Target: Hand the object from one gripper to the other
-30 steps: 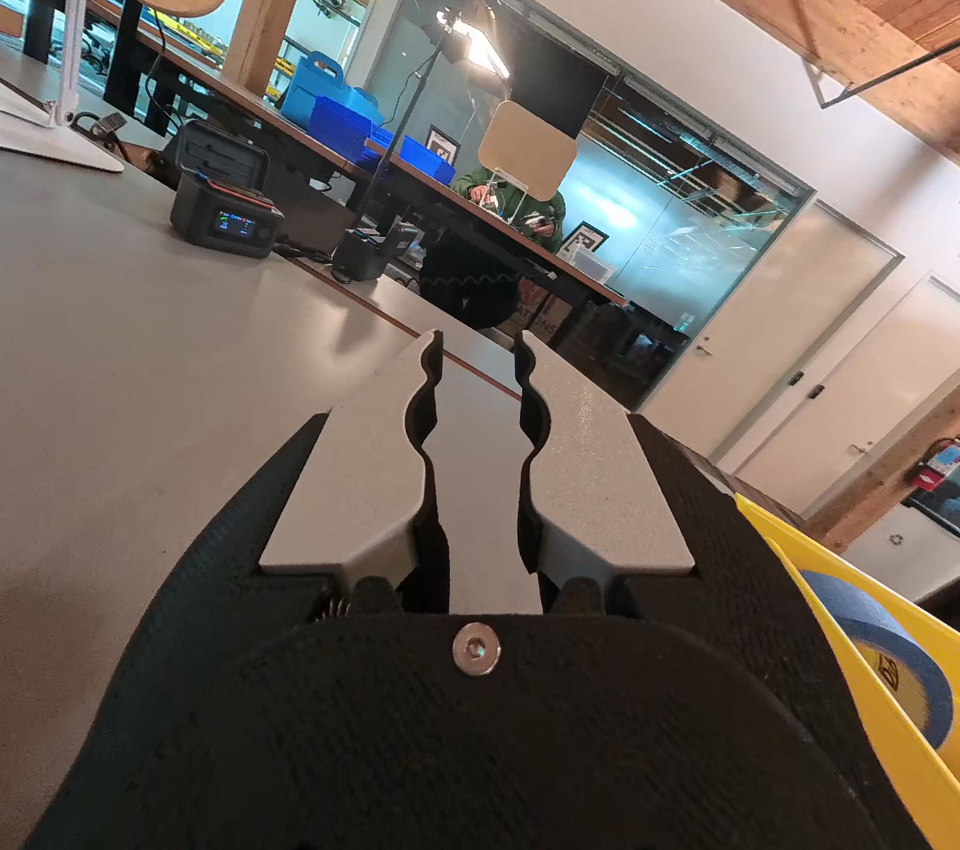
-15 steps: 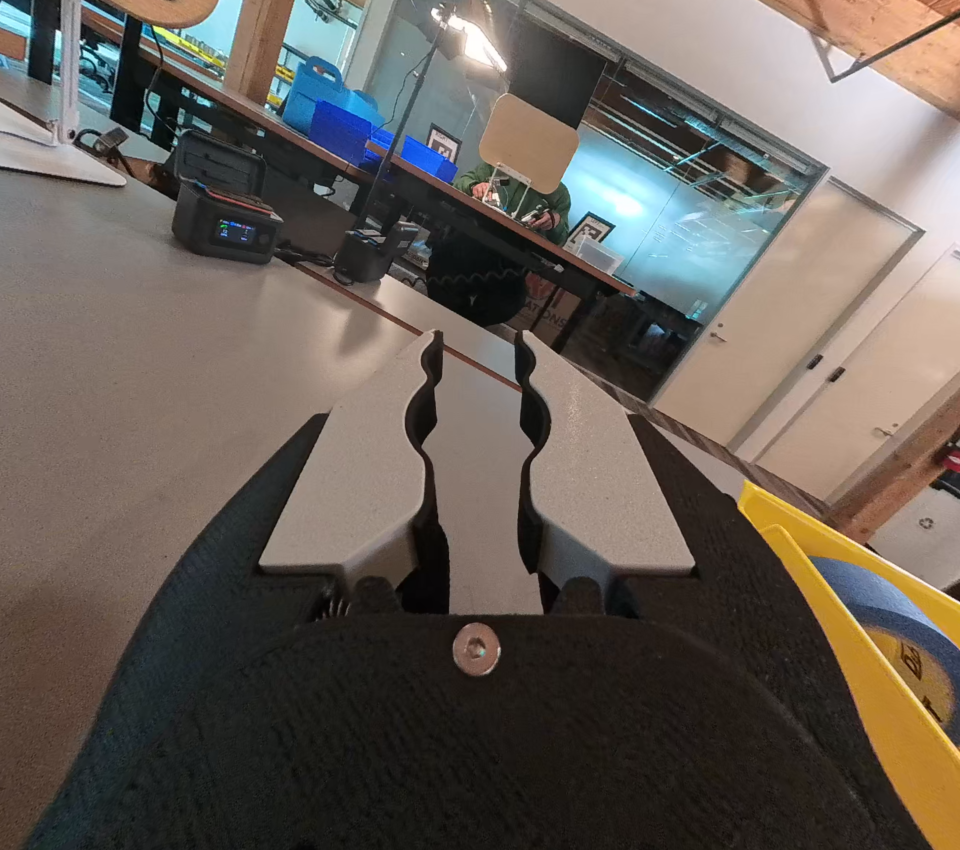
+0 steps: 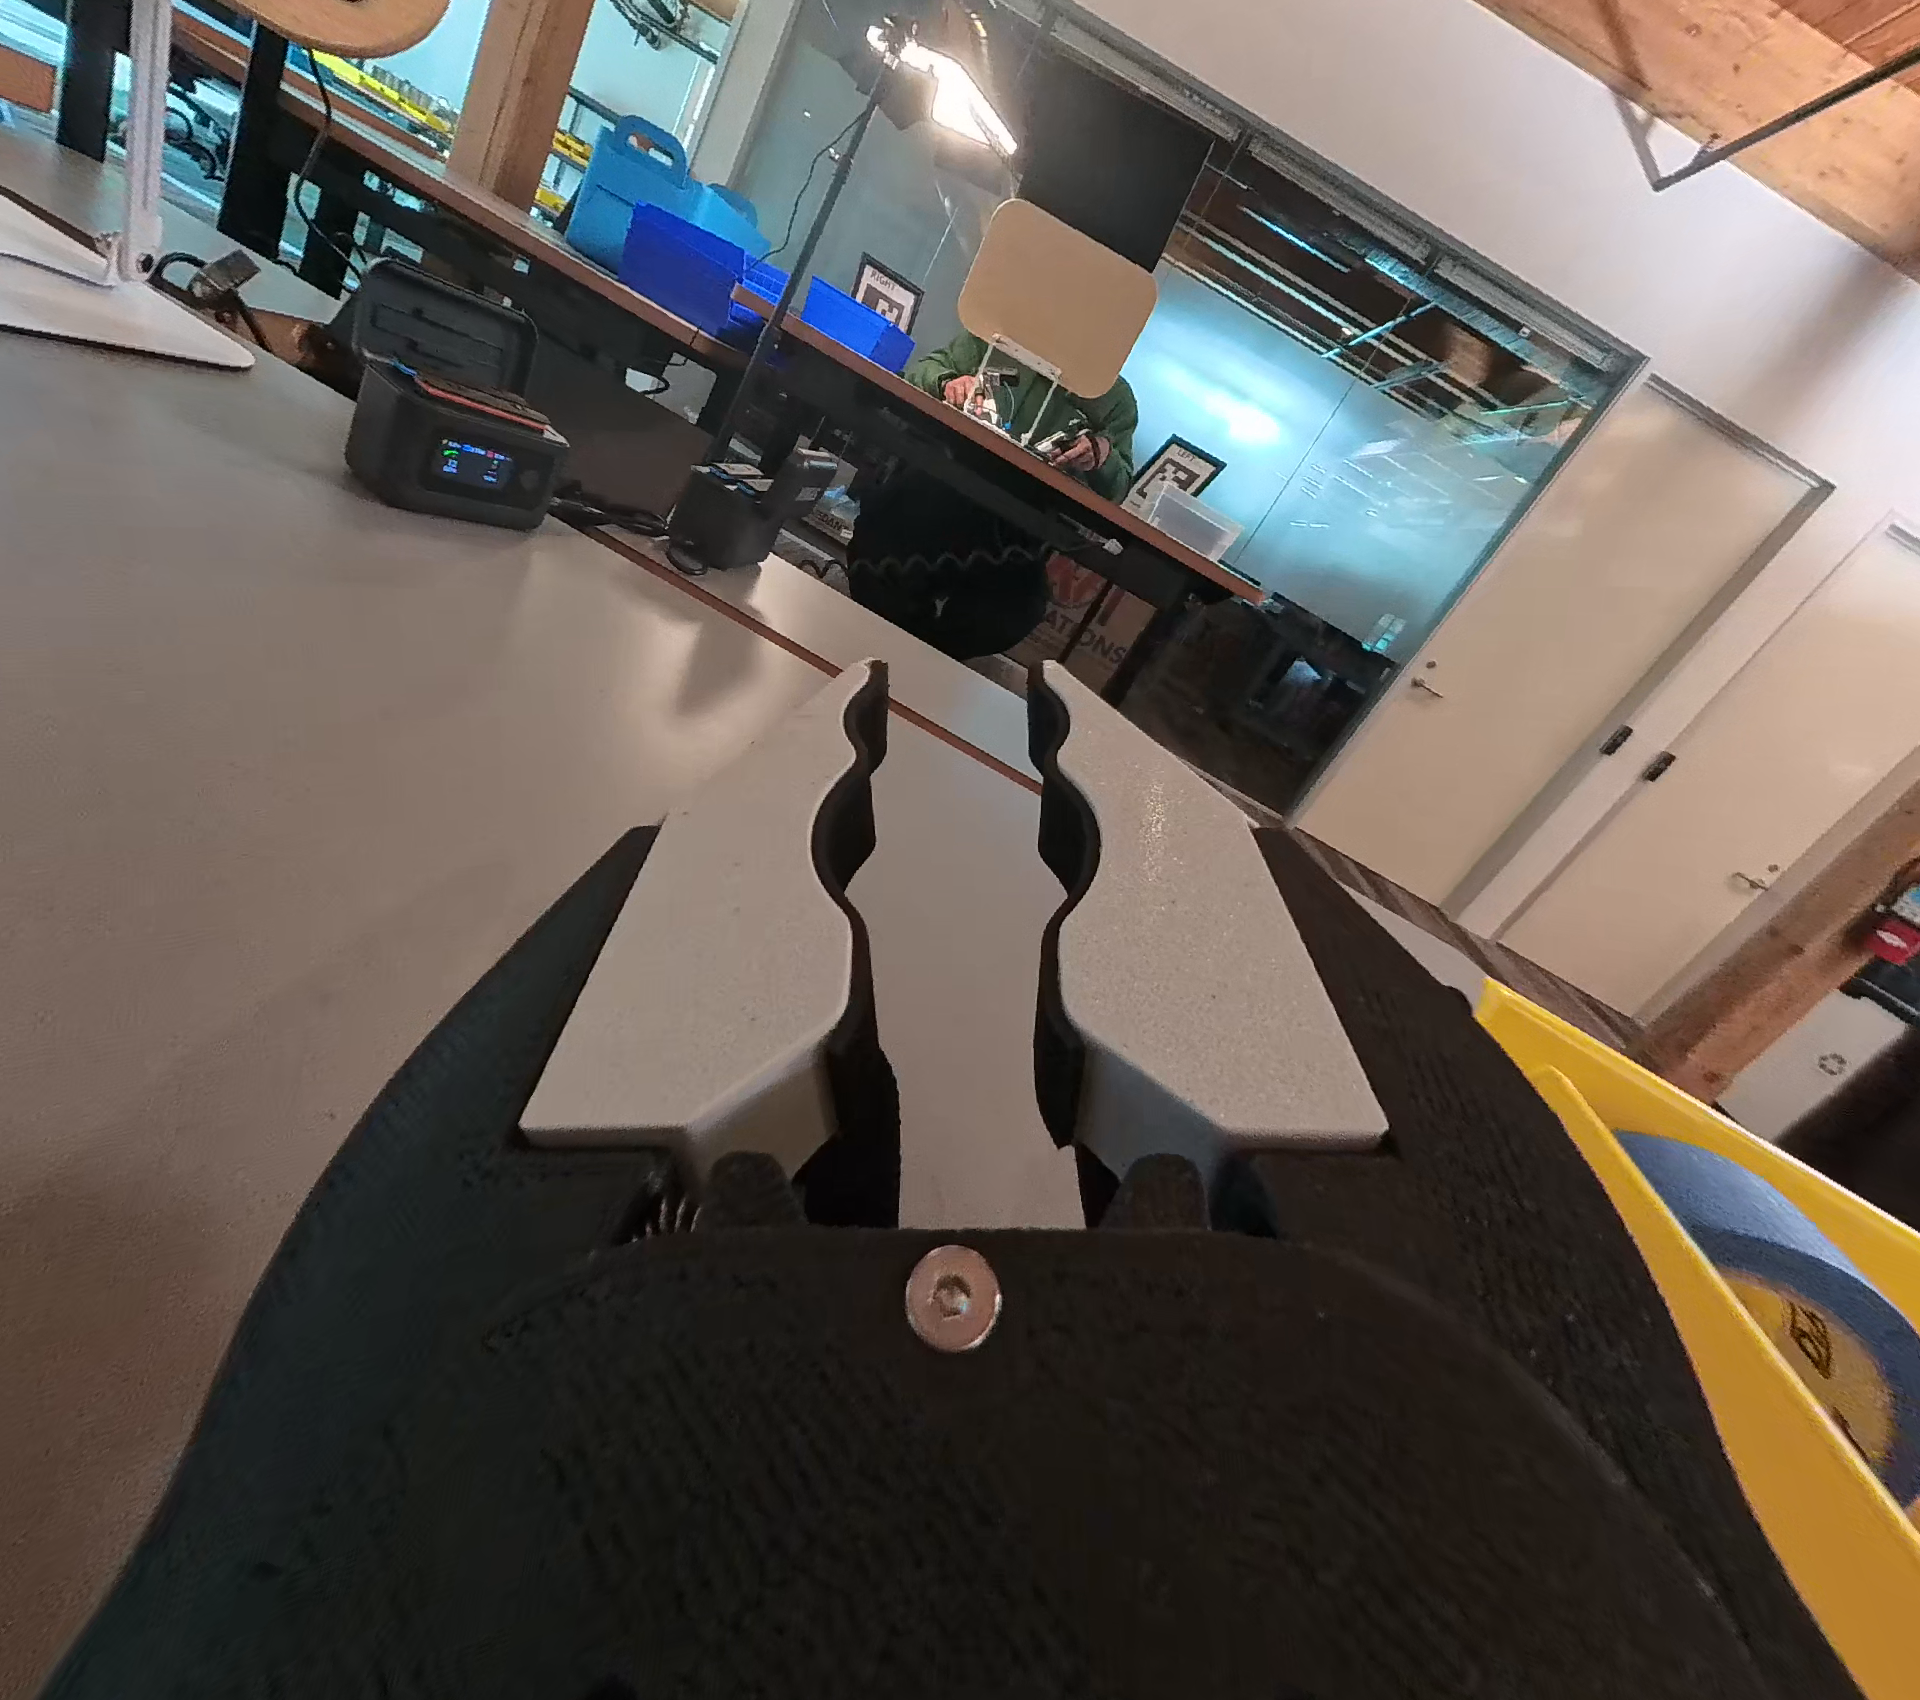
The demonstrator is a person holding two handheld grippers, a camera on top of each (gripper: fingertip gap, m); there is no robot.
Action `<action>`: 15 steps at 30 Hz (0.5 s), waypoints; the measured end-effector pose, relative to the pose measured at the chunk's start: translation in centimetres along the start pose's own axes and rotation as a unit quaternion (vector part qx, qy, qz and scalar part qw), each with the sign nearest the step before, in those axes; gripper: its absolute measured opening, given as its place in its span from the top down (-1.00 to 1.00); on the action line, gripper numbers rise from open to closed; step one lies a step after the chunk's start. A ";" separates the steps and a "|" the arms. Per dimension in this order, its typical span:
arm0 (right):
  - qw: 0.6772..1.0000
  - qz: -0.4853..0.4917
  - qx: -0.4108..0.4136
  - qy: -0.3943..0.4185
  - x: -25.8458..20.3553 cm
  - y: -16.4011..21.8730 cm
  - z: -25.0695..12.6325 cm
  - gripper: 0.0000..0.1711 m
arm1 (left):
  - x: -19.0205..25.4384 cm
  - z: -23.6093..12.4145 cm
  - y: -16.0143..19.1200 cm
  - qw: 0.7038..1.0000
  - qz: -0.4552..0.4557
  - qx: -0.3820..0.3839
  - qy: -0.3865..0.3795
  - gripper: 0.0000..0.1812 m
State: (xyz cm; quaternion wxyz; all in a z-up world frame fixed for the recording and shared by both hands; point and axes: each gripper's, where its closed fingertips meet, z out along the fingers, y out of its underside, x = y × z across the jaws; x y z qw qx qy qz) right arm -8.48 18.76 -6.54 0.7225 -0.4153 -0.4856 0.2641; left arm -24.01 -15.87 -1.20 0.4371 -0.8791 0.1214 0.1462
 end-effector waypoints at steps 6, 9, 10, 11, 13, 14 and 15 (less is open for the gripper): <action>1.000 0.006 0.013 -0.020 -0.7 -0.5 -0.1 0.70 | 9.8 -1.2 -16.7 0.940 -0.013 0.306 0.151 0.74; 0.999 0.019 0.027 -0.039 -1.1 -1.0 -0.3 0.69 | 12.9 3.4 -20.2 0.925 -0.026 0.345 0.159 0.74; 0.998 0.025 0.033 -0.045 -1.3 -1.2 -0.4 0.68 | 13.2 5.4 -20.9 0.922 -0.038 0.356 0.146 0.74; 0.998 0.030 0.038 -0.051 -1.4 -1.3 -0.4 0.68 | 13.2 7.5 -21.3 0.921 -0.046 0.366 0.123 0.74; 0.997 0.032 0.043 -0.048 -1.2 -1.5 -0.6 0.68 | 12.5 11.7 -21.1 0.924 -0.049 0.374 0.063 0.74; 0.998 0.024 0.046 -0.035 -0.8 -1.7 -0.7 0.69 | 12.3 13.8 -20.4 0.927 -0.055 0.369 0.045 0.74; 0.998 0.009 0.051 -0.021 -0.4 -1.9 -0.8 0.72 | 12.1 15.6 -19.7 0.925 -0.076 0.370 0.038 0.74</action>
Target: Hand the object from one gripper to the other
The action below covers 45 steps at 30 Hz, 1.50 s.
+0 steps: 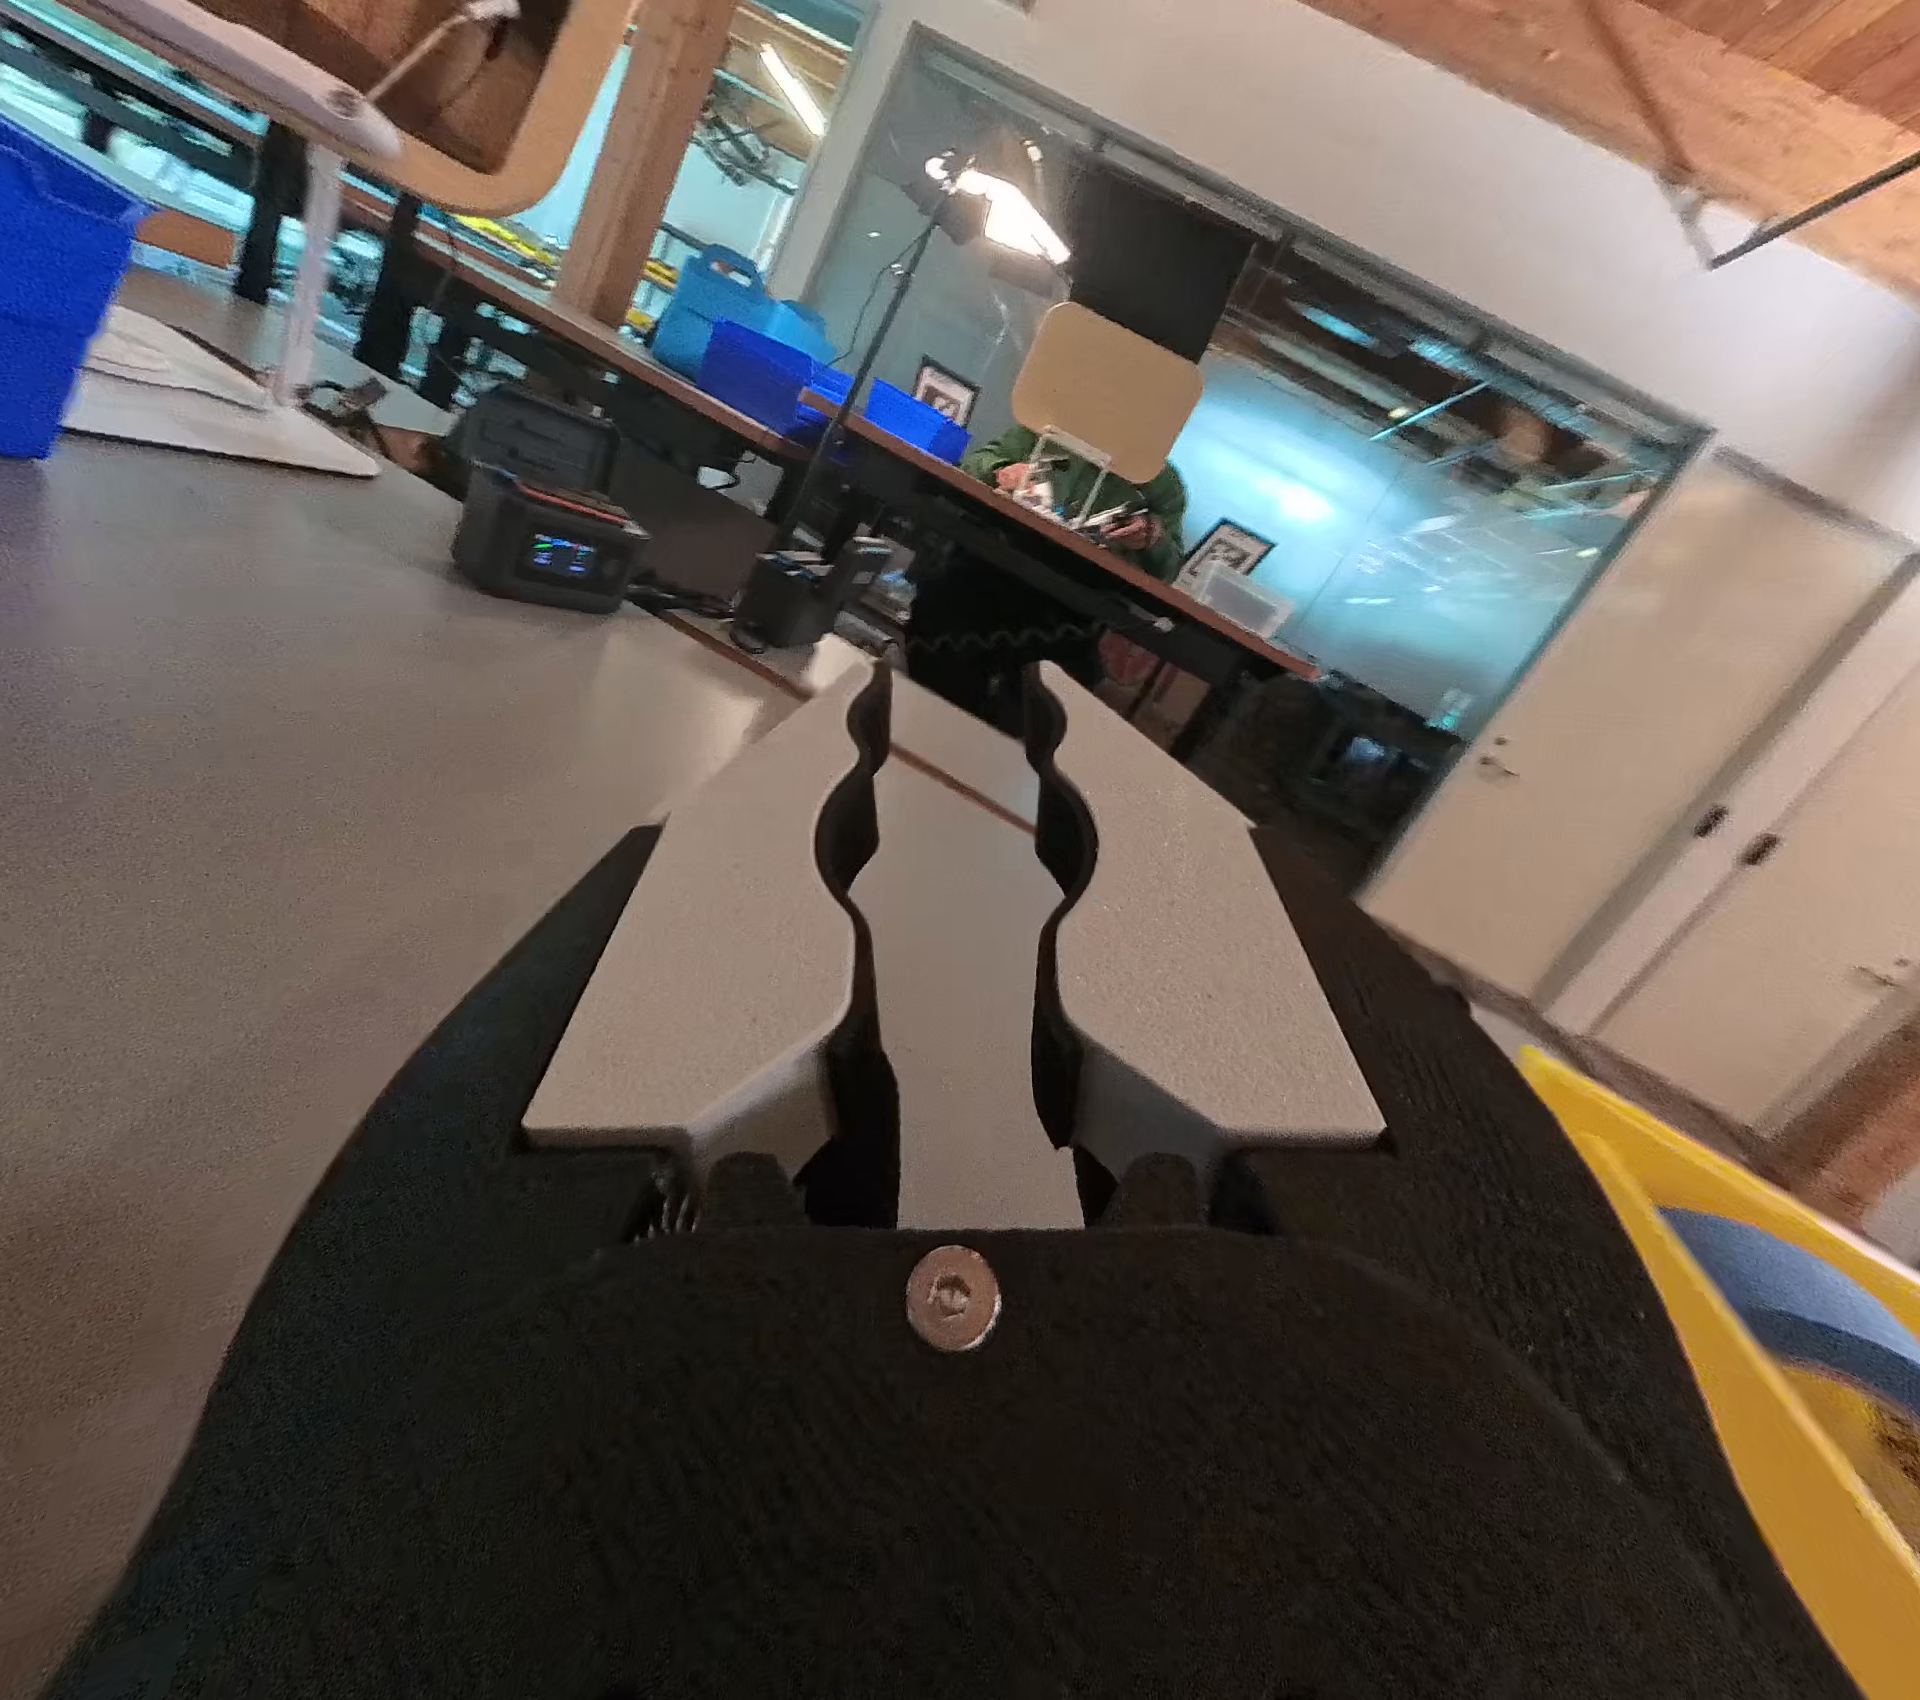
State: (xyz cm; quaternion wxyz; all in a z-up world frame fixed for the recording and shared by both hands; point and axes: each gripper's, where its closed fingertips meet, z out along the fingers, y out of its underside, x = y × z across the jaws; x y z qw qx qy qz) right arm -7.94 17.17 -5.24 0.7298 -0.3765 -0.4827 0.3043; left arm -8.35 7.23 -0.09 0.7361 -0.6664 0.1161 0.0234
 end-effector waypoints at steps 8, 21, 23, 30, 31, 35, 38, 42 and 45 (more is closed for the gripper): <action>0.994 -0.046 0.045 -0.093 -3.8 -1.8 -0.1 0.55 | 1.2 0.0 2.3 0.897 -0.343 0.121 0.253 0.74; 0.944 -0.265 0.100 -0.168 -9.6 -4.0 -1.8 0.36 | 1.5 -0.3 6.9 0.841 -0.430 -0.020 0.329 0.74; 0.940 -0.275 0.100 -0.173 -10.0 -3.9 -1.8 0.41 | 1.4 -0.7 6.9 0.832 -0.437 -0.024 0.339 0.74; 0.941 -0.275 0.099 -0.171 -10.0 -4.0 -1.8 0.65 | 1.4 -1.0 7.1 0.826 -0.446 -0.027 0.344 0.75; 0.946 -0.259 0.090 -0.175 -9.9 -3.8 -1.7 0.67 | 1.1 -0.9 7.0 0.832 -0.443 -0.019 0.333 0.70; 0.972 -0.126 0.039 -0.193 -8.8 -3.0 -0.9 0.68 | -0.2 -0.1 7.5 0.879 -0.399 -0.004 0.261 -0.12; 0.974 0.044 0.007 -0.221 -7.2 -2.6 -0.5 0.69 | -0.2 -0.2 7.5 0.954 -0.225 0.005 0.196 -0.10; 0.927 0.226 -0.043 -0.296 -6.6 -1.4 -0.7 0.69 | 0.4 0.3 10.3 0.989 0.079 -0.072 0.099 -0.01; 0.874 0.317 -0.073 -0.362 -7.2 -1.2 -1.3 0.69 | 1.4 0.8 11.0 0.959 0.258 -0.101 0.063 0.04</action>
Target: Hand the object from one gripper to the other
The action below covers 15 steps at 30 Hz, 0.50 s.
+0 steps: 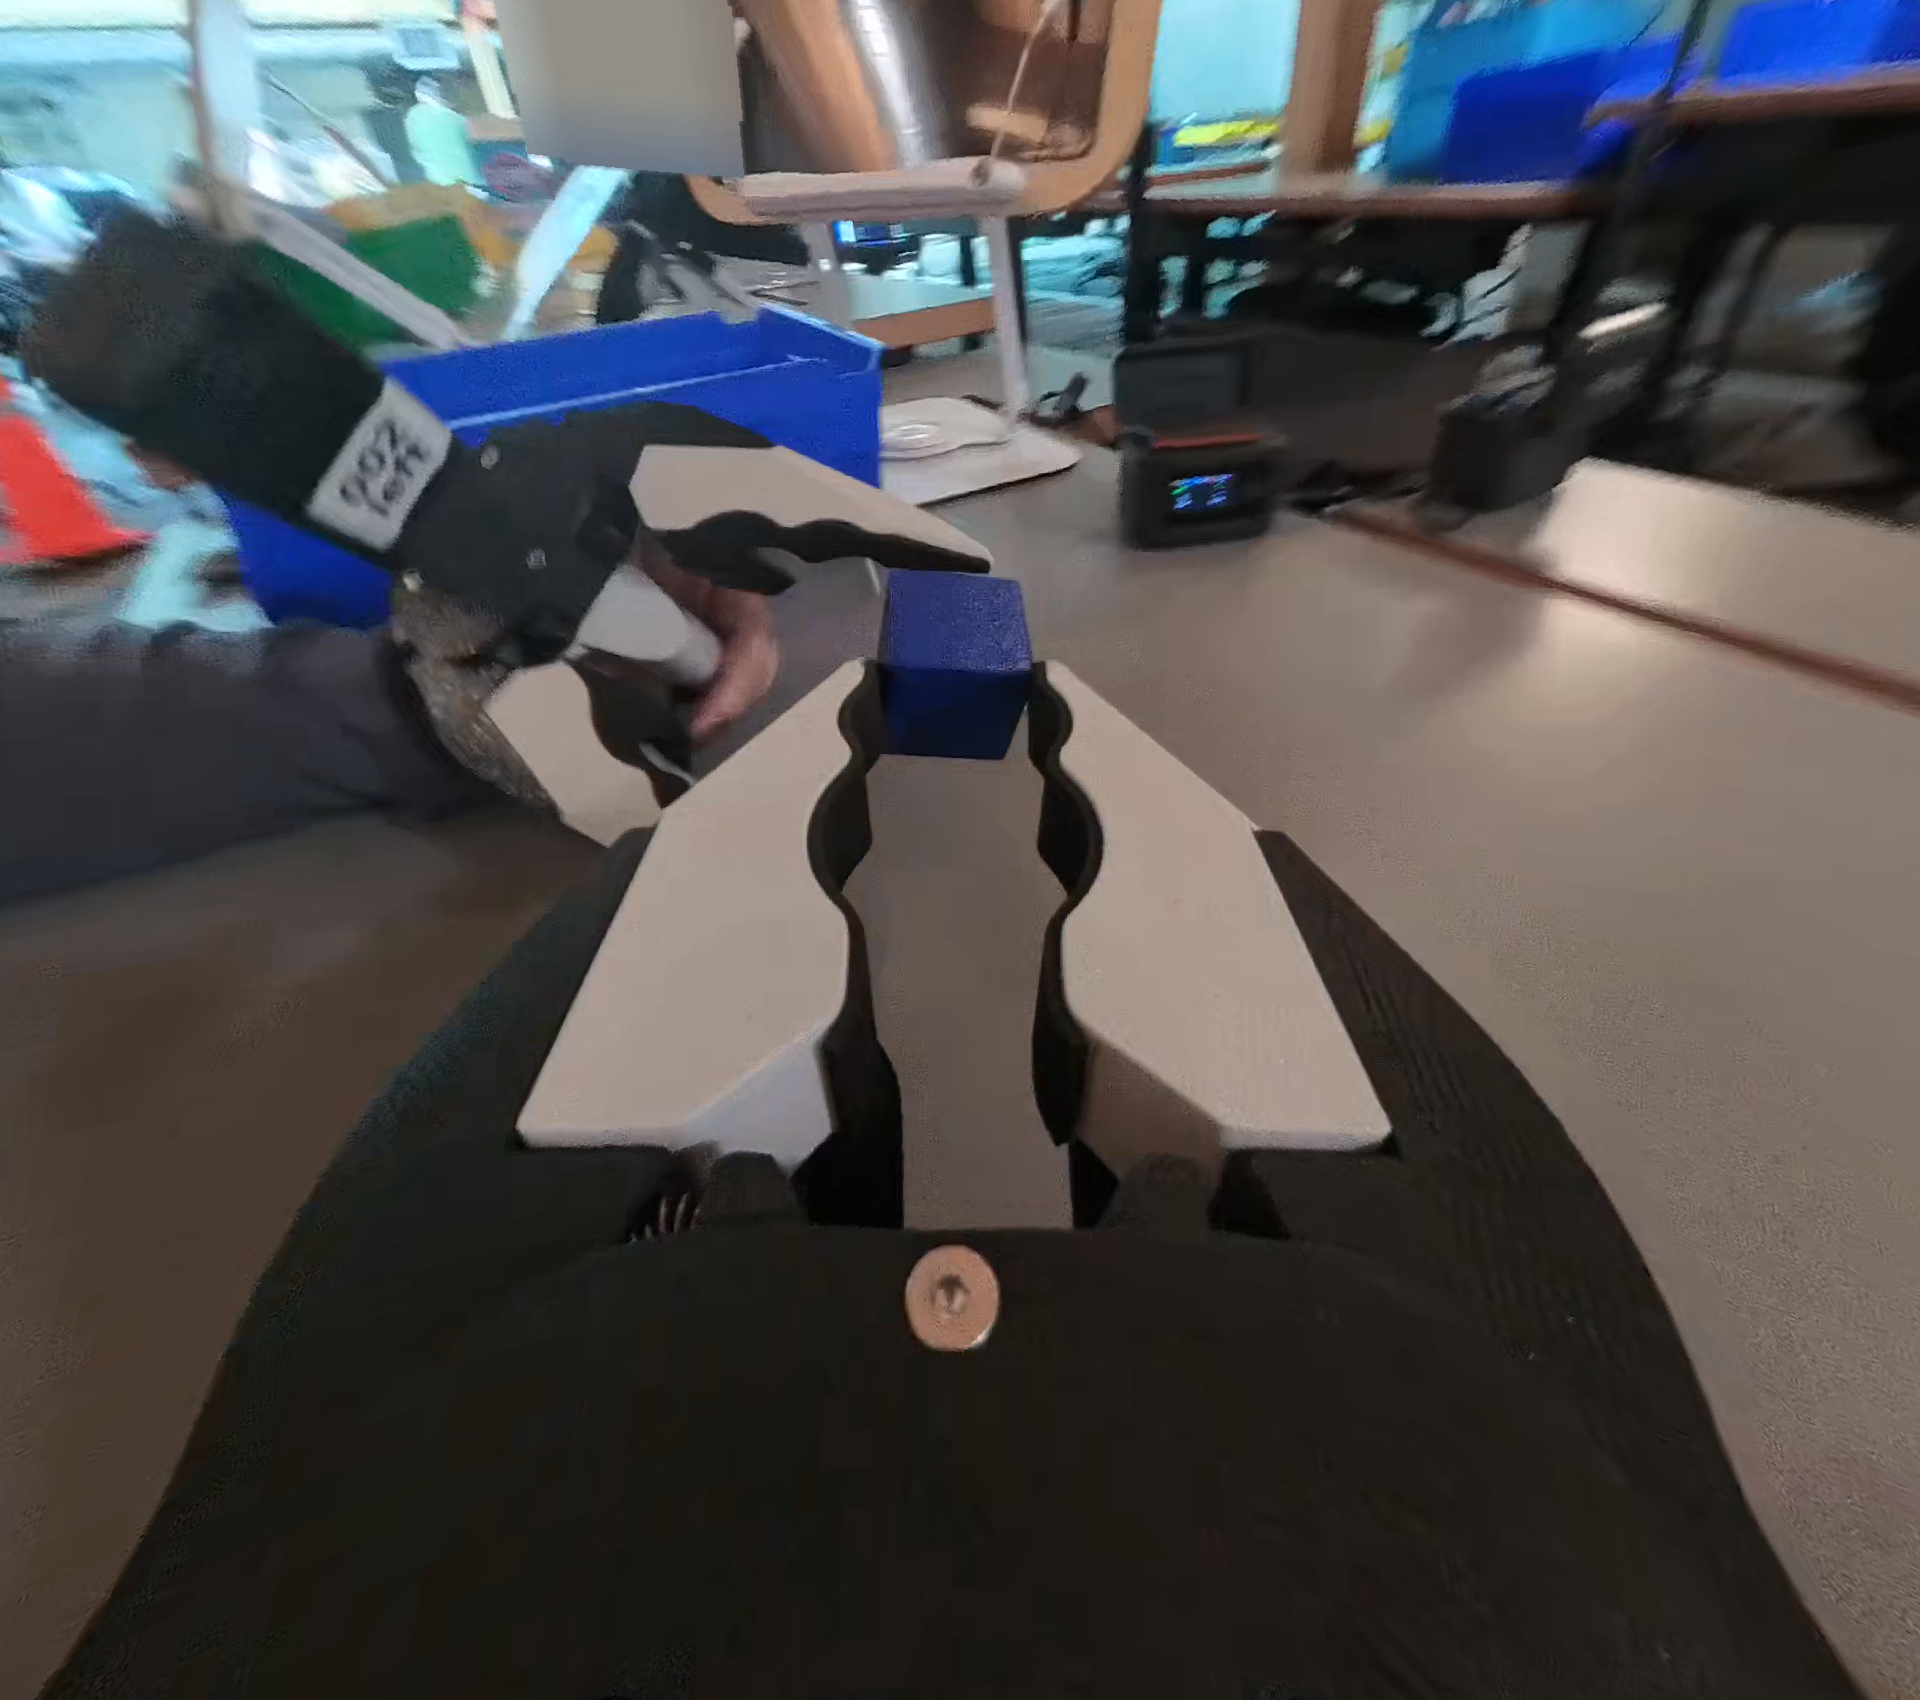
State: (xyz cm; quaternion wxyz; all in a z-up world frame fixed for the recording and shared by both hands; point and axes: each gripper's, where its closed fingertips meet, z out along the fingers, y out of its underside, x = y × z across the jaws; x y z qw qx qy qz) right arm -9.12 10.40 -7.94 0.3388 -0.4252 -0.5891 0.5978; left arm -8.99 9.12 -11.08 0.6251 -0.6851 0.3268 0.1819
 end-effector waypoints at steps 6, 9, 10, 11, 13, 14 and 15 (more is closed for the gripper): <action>0.983 0.116 -0.058 -0.133 -3.0 1.6 -0.3 0.69 | -0.2 -0.5 -1.8 0.975 0.202 0.001 -0.088 0.20; 0.975 0.134 -0.087 -0.155 -3.8 2.6 0.1 0.69 | 0.5 -0.5 -2.4 0.967 0.239 0.009 -0.085 0.26; 0.974 0.133 -0.094 -0.156 -3.9 2.9 0.2 0.69 | 0.7 -0.4 -2.5 0.966 0.247 0.011 -0.083 0.26; 0.974 0.133 -0.098 -0.158 -4.0 3.0 0.2 0.68 | 1.0 -0.4 -2.6 0.965 0.249 0.014 -0.076 0.27; 0.973 0.135 -0.097 -0.162 -4.1 3.0 0.2 0.68 | 1.4 -0.3 -2.8 0.967 0.247 0.018 -0.063 0.33; 0.972 0.137 -0.095 -0.164 -4.2 2.9 0.1 0.68 | 1.6 -0.3 -2.7 0.967 0.249 0.016 -0.056 0.37; 0.972 0.139 -0.092 -0.168 -4.2 2.8 0.0 0.68 | 1.7 -0.3 -2.6 0.966 0.252 0.014 -0.053 0.39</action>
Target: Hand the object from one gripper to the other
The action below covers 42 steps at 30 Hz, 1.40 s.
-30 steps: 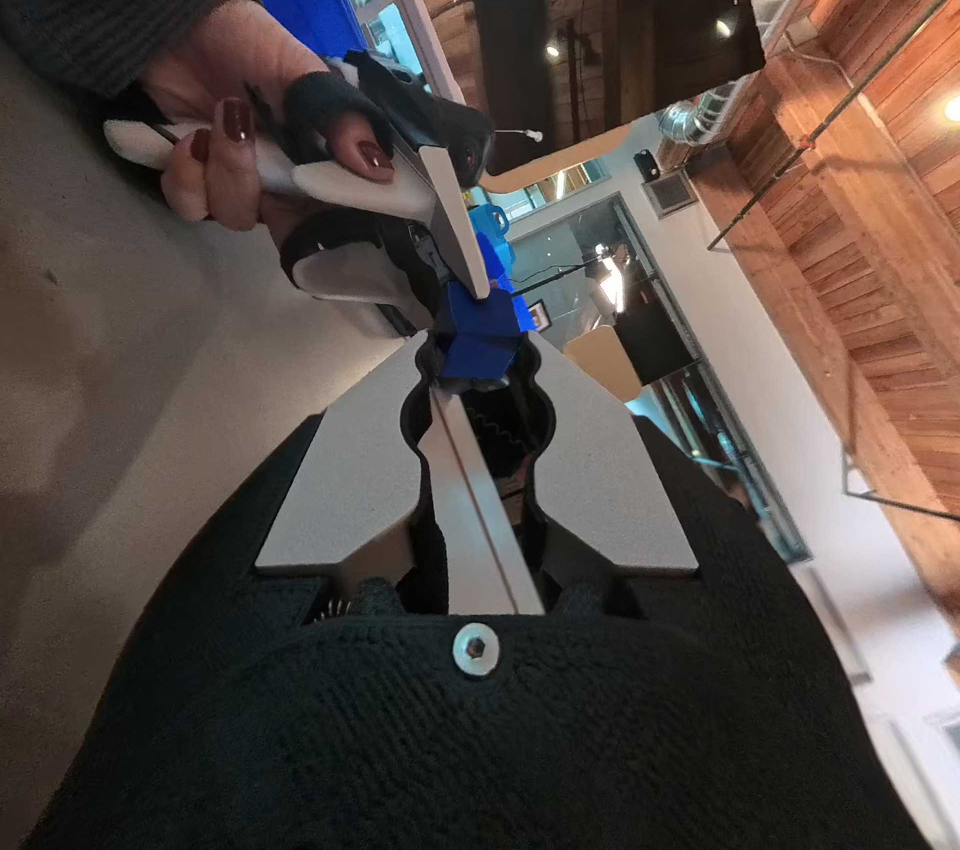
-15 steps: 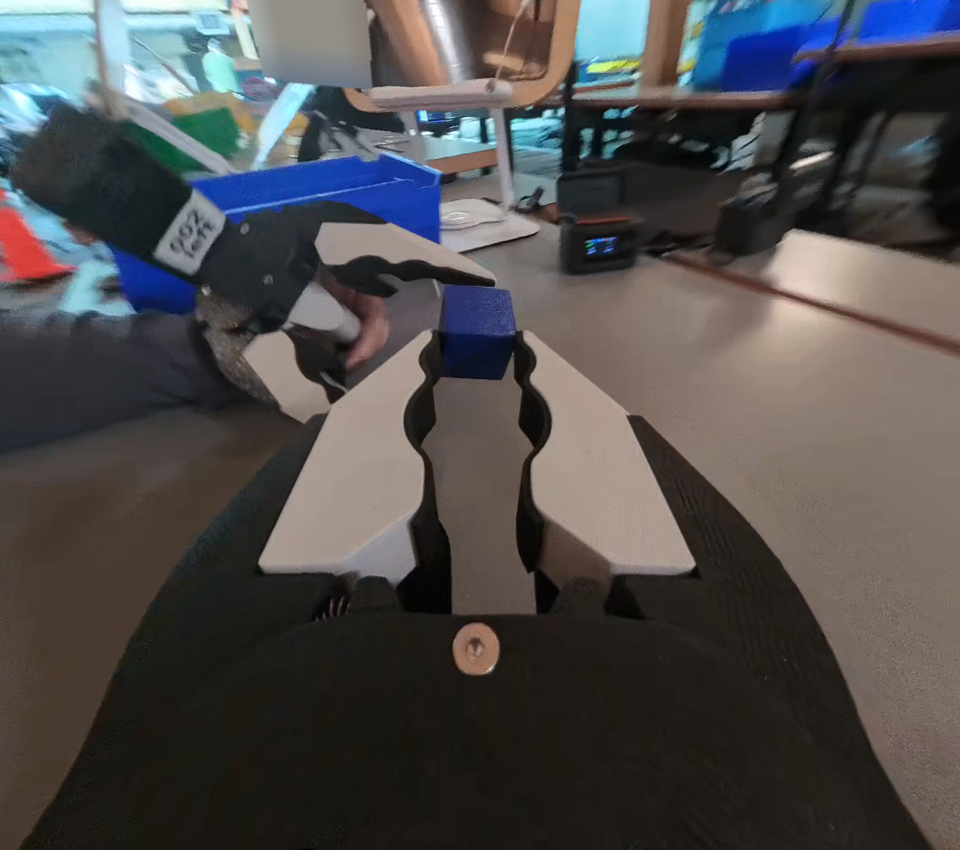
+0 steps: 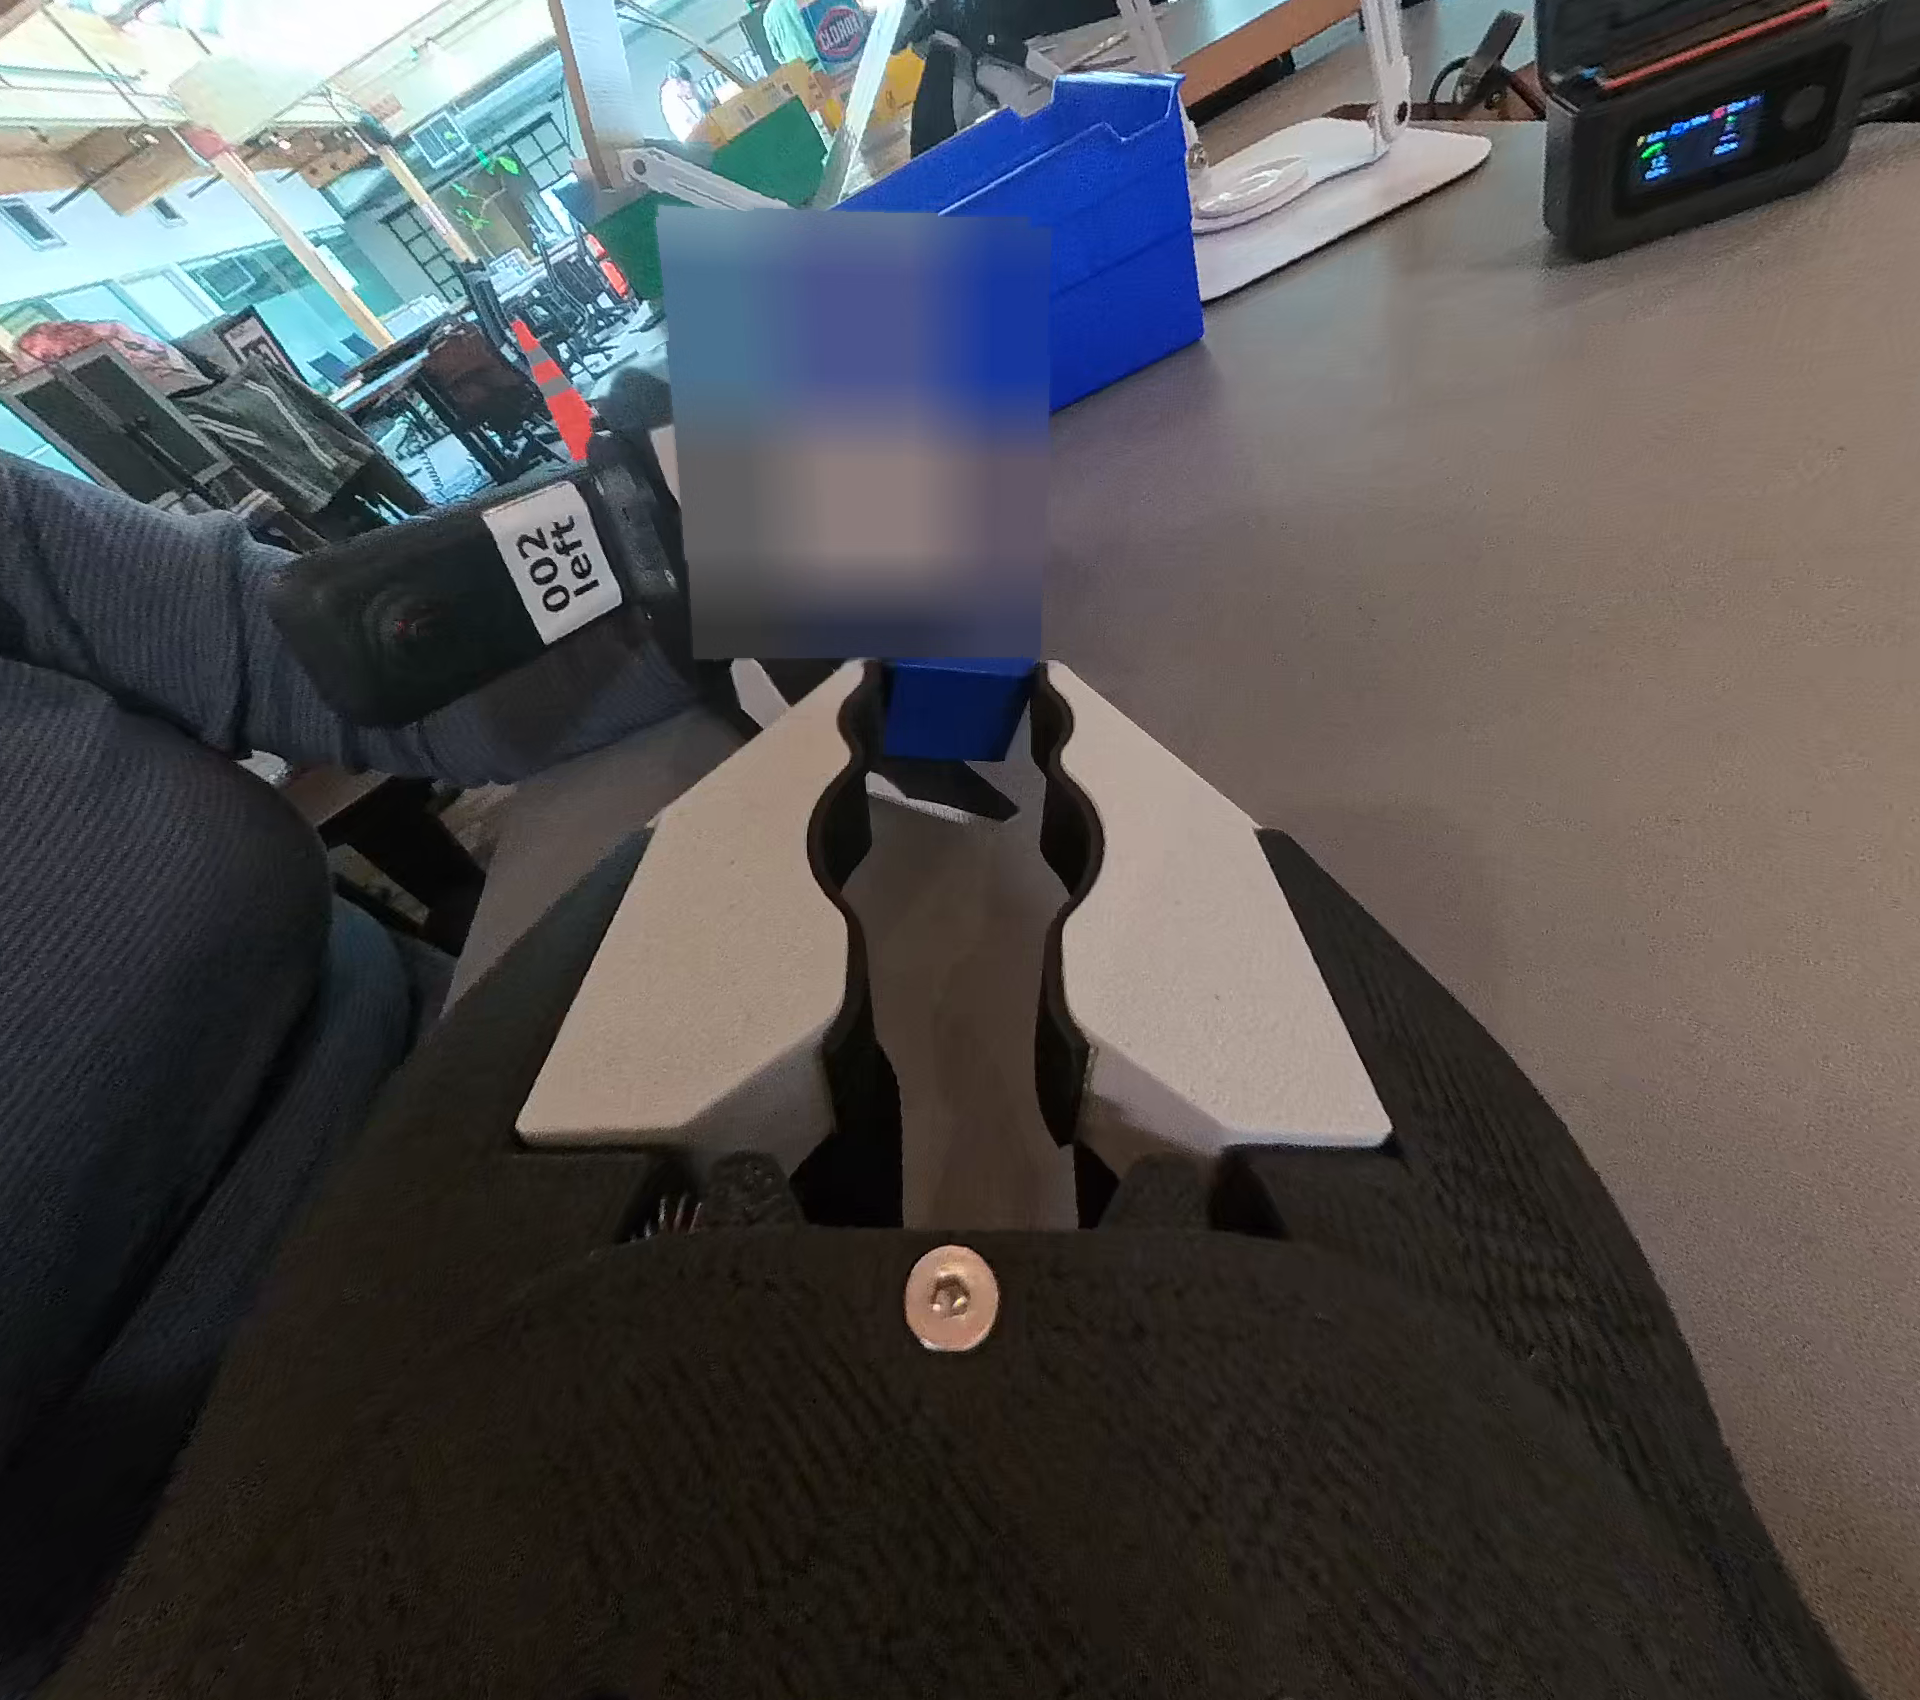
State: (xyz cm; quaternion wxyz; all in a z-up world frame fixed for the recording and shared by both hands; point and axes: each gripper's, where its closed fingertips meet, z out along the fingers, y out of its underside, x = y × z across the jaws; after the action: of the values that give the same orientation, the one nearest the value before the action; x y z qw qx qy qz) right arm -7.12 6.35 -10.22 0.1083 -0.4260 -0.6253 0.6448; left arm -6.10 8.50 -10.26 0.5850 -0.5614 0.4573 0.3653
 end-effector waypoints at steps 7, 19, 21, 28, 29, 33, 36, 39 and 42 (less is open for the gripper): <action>1.000 -0.010 0.013 0.015 0.5 -0.3 0.0 0.68 | -0.2 0.4 0.9 0.999 -0.041 -0.027 0.008 0.60; 0.868 -0.401 0.109 0.273 1.3 -5.8 -2.2 0.21 | -3.9 0.2 2.2 0.821 -0.559 0.096 0.063 0.61; 0.849 -0.434 0.087 0.289 1.5 -5.4 -1.9 0.21 | -5.0 -0.1 2.0 0.776 -0.613 0.137 0.063 0.61; 0.738 -0.581 0.073 0.335 -0.6 -5.8 0.7 0.30 | -7.1 -0.7 0.8 0.589 -0.759 0.255 0.107 0.61; 0.727 -0.591 0.080 0.339 -1.1 -6.1 0.8 0.32 | -7.0 -0.6 0.4 0.575 -0.766 0.261 0.117 0.61; 0.703 -0.616 0.074 0.348 -1.5 -6.3 1.0 0.47 | -6.9 -0.7 -0.8 0.507 -0.795 0.294 0.158 0.61; 0.692 -0.621 0.068 0.362 -1.2 -6.4 0.6 0.60 | -6.6 -0.6 -0.9 0.475 -0.809 0.298 0.176 0.61; 0.724 -0.587 0.071 0.355 -0.7 -6.4 0.5 0.70 | -6.7 -0.6 -0.4 0.491 -0.802 0.299 0.161 0.64; 0.791 -0.499 0.112 0.335 -0.5 -7.3 -0.5 0.70 | -6.9 -1.0 0.3 0.590 -0.750 0.278 0.109 0.28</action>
State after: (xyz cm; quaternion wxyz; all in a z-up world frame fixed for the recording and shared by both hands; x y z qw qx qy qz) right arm -9.35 7.75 -3.43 0.6650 -0.2289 -0.5985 0.3836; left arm -8.73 8.14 -3.76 0.7254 -0.5514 0.0139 -0.4118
